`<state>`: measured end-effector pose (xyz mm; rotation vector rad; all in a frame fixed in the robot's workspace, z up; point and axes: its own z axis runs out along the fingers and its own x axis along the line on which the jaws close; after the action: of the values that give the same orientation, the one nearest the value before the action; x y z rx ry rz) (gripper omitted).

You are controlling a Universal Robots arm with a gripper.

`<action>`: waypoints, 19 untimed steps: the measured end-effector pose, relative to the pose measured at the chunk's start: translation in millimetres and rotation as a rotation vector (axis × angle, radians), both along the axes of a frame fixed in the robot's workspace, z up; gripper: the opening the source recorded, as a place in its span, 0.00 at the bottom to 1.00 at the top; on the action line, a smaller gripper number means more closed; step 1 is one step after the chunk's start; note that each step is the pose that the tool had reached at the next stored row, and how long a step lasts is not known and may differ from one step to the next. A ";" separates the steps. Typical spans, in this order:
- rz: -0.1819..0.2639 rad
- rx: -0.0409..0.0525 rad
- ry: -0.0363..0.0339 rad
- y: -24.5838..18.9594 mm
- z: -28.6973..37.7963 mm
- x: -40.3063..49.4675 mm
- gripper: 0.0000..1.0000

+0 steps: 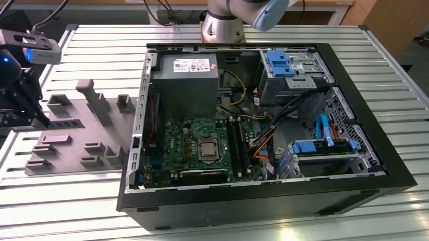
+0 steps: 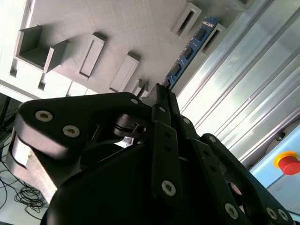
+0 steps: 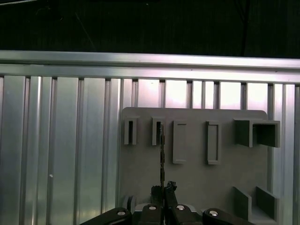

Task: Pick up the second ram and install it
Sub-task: 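Pick up the second ram and move it above second insertion slot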

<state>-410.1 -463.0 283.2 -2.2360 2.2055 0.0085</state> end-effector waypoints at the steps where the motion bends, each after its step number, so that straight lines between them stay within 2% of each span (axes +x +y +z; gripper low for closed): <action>1: 0.000 0.0000 0.0000 0.0 0.3 0.0 0.14; 19: 0.000 -0.0001 0.0001 0.3 5.7 0.0 0.14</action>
<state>-410.1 -462.7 288.9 -2.2361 2.2056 0.0085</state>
